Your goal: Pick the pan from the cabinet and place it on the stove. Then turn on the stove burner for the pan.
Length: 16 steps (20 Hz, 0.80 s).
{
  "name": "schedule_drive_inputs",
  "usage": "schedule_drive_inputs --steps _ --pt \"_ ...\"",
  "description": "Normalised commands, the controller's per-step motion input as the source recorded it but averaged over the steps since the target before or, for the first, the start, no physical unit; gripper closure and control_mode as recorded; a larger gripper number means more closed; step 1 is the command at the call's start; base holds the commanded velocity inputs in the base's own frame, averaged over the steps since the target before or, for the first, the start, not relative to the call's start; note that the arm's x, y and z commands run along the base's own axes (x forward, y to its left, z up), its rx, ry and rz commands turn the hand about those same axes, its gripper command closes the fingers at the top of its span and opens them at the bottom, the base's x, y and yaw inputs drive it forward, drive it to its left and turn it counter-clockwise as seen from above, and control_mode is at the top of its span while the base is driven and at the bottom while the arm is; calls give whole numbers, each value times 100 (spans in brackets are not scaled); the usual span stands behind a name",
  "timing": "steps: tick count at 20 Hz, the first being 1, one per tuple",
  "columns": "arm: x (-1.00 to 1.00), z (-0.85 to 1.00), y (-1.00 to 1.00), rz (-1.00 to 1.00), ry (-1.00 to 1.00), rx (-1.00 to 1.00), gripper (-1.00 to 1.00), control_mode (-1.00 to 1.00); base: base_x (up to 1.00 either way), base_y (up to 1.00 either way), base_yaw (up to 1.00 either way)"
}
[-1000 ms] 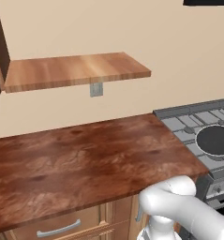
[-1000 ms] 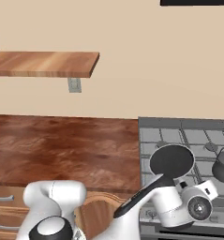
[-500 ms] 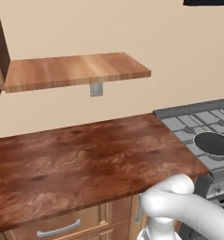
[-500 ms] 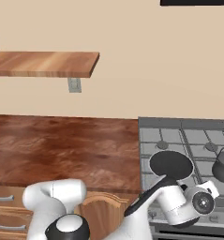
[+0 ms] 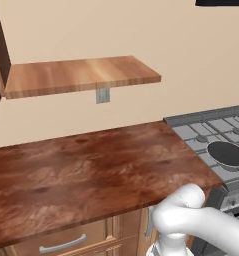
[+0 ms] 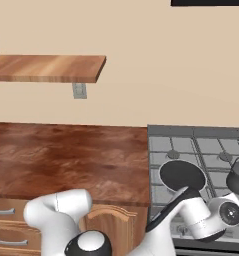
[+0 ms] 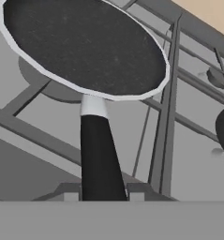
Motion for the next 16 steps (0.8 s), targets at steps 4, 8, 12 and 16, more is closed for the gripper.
schedule_drive_inputs --steps 4,8,12,16 --pt "-7 -34 -21 0 0 0 100 -100 0 0 0" --pt "-41 -36 -26 0 0 0 100 -100 0 0 0" --pt "-34 -35 -26 0 0 0 100 -100 0 0 0" --pt "-18 -31 -3 0 0 0 100 -100 0 0 0"
